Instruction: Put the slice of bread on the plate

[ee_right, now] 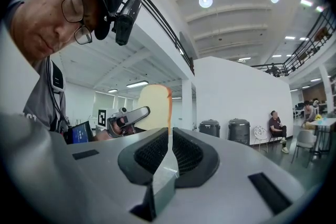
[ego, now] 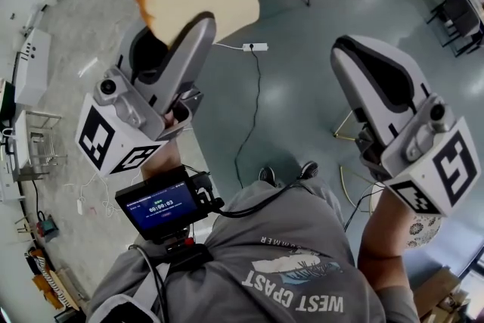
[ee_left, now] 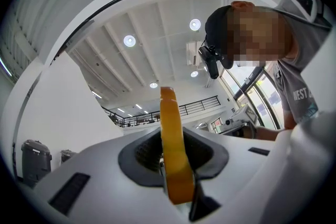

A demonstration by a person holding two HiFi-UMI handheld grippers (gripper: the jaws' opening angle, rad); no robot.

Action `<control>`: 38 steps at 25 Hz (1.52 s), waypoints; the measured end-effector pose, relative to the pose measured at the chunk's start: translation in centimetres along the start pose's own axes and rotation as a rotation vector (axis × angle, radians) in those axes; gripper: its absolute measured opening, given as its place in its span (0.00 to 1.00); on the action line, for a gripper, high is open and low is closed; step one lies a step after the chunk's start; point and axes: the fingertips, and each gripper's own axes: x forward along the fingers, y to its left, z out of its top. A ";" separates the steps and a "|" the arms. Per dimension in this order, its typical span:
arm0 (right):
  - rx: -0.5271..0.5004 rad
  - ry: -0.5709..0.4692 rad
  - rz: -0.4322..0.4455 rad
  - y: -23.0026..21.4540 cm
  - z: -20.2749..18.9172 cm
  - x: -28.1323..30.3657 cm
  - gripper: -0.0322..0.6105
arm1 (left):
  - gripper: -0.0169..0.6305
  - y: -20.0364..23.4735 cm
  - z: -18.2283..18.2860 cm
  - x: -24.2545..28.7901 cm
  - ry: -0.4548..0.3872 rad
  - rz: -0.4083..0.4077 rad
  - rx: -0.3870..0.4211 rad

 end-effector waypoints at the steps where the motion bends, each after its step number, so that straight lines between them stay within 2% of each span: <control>1: 0.002 0.004 0.004 -0.2 -0.1 0.0 0.07 | 0.18 0.0 -0.2 0.1 0.002 0.005 -0.002; 4: 0.004 0.005 0.019 -1.5 -0.1 -0.4 0.07 | 0.18 -0.1 -0.5 1.2 0.010 0.023 0.003; 9: 0.010 0.000 0.056 -6.6 -0.9 -1.4 0.07 | 0.18 0.1 -2.8 5.2 0.041 0.070 0.014; 15: 0.009 -0.006 0.099 -9.9 -0.5 -1.1 0.07 | 0.18 1.0 -3.3 7.6 0.052 0.118 0.037; 22: -0.011 -0.040 0.140 -15.0 -0.6 -3.4 0.07 | 0.18 -0.3 -5.3 12.1 0.068 0.151 0.087; 31: -0.020 -0.048 0.149 -17.0 0.7 -3.4 0.07 | 0.18 0.0 -5.0 13.7 0.080 0.166 0.092; 38: -0.016 -0.053 0.128 -17.1 0.7 -4.5 0.07 | 0.18 -0.7 -4.9 14.5 0.080 0.141 0.090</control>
